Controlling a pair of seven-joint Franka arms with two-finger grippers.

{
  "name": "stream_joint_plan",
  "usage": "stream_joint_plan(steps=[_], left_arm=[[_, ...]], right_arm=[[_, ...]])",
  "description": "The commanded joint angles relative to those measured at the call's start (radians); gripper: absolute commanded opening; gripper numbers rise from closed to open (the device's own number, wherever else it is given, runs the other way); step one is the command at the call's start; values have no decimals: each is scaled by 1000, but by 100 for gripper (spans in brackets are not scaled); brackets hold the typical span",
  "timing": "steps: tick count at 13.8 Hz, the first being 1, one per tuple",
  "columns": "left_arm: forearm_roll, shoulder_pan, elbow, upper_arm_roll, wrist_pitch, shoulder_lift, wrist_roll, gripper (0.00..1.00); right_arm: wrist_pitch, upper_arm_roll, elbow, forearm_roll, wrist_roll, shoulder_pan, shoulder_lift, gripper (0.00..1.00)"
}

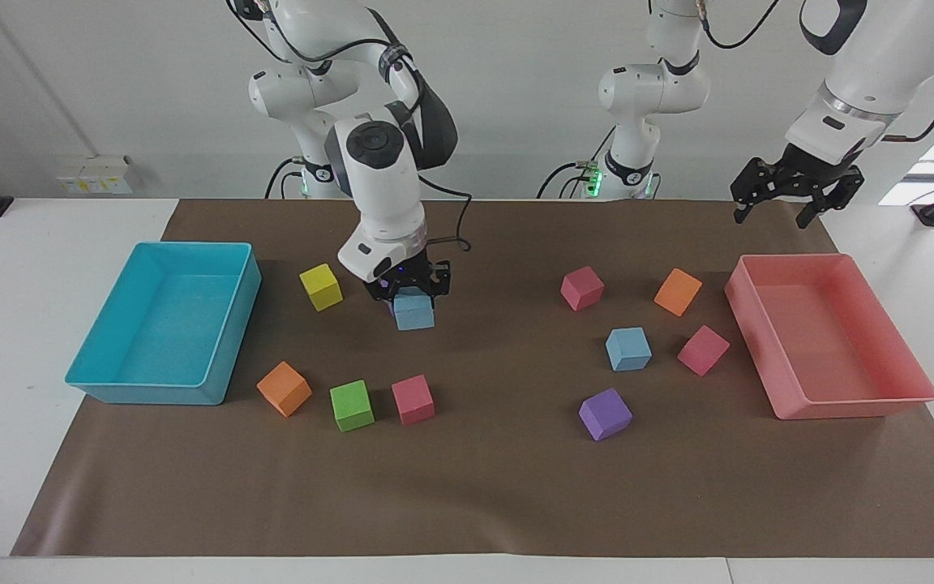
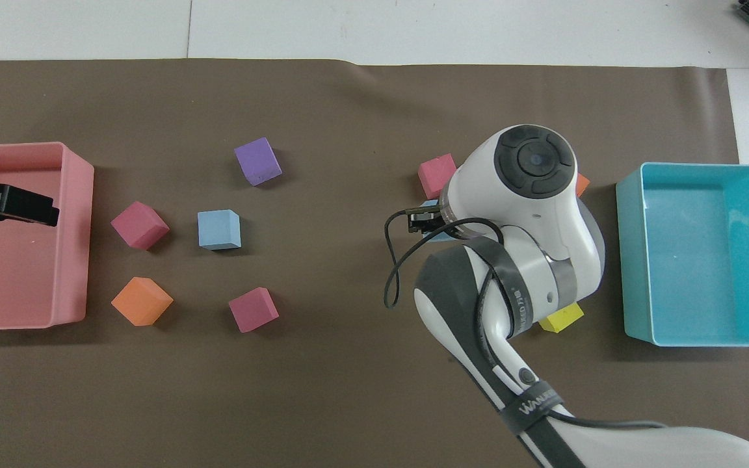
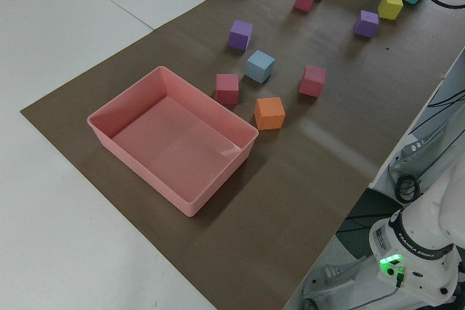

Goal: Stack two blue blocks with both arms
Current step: 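Carry the light-blue cube with the right gripper to the table center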

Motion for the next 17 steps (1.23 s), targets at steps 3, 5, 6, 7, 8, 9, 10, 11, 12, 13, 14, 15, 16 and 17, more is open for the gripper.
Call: stream_joint_plan(steps=[3, 5, 6, 7, 8, 9, 10, 11, 12, 13, 14, 15, 16, 17], left_arm=[[14, 9, -29, -7, 21, -21, -8, 100], [14, 9, -29, -7, 21, -21, -8, 100], [16, 9, -29, -7, 21, -21, -8, 100], [14, 9, -29, -7, 21, -21, -10, 100], [14, 9, -29, -7, 21, -21, -10, 100], [16, 9, -29, -7, 21, -21, -8, 100], [14, 9, -29, -7, 21, -21, -8, 100], [14, 9, -29, -7, 21, -21, -8, 100], [16, 9, -29, -7, 21, -21, -8, 100], [14, 9, -29, -7, 21, -21, -10, 100], [14, 9, -29, -7, 21, -21, -8, 100], [16, 9, -29, -7, 21, -21, -8, 100], [14, 9, -29, -7, 21, -21, -8, 100], [14, 9, -29, -7, 21, -21, -8, 100]], right_arm=[[-11, -3, 219, -26, 181, 90, 215, 0], [23, -3, 261, -31, 230, 120, 275, 0], [62, -3, 261, -31, 251, 137, 298, 0], [89, -3, 261, -31, 268, 145, 318, 0], [115, -3, 261, -31, 284, 160, 338, 0], [129, -3, 260, -31, 297, 174, 347, 0], [141, -3, 254, -28, 301, 182, 347, 0], [147, -3, 251, -28, 301, 182, 349, 0], [149, -2, 249, -31, 301, 182, 352, 0], [153, -2, 248, -29, 301, 185, 356, 0], [178, -2, 241, -31, 302, 186, 355, 0], [176, -3, 216, -31, 302, 190, 349, 0], [176, -3, 209, -31, 302, 202, 349, 0], [181, -3, 195, -29, 302, 203, 347, 0]])
